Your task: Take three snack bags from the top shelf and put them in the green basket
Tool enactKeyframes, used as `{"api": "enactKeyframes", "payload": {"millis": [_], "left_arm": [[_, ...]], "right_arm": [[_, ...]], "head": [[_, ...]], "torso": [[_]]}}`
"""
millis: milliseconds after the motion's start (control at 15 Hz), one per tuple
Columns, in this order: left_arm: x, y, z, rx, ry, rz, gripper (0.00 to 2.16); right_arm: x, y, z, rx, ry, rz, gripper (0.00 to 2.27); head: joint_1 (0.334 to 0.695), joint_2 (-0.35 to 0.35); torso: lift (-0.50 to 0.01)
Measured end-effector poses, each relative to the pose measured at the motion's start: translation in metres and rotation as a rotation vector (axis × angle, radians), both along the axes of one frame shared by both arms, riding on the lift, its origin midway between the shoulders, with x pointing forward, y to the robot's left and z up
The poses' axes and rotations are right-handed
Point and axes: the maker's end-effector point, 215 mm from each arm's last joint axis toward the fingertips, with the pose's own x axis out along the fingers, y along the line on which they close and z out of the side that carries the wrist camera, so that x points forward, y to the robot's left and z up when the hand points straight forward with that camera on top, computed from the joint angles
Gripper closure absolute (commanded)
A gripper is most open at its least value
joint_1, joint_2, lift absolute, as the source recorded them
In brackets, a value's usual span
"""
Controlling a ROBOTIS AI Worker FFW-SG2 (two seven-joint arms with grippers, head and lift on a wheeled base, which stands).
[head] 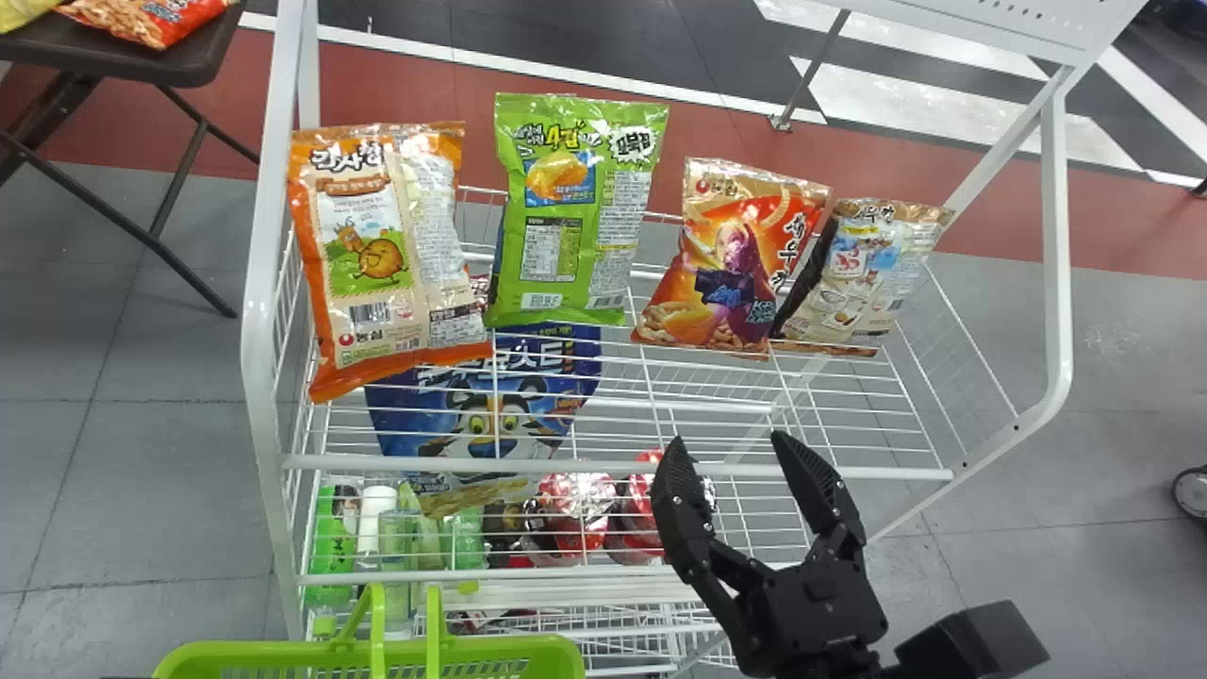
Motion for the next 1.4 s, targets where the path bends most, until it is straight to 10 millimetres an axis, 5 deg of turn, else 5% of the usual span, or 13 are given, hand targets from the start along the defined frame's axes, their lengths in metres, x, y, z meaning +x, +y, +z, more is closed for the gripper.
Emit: {"api": "enactKeyframes", "payload": {"millis": [1000, 1400], "left_arm": [[-0.004, -0.003, 0.0, -0.001, 0.0, -0.007, 1.04], [-0.008, -0.009, 0.0, 0.009, -0.004, -0.019, 1.04]], "right_arm": [[0.002, -0.001, 0.005, -0.005, -0.016, -0.001, 0.17], [0.037, 0.019, 0.006, -0.01, 0.001, 0.037, 0.17]], "head": [[0.695, -0.35], [0.695, -0.35]], "torso": [[-0.03], [-0.03]]}}
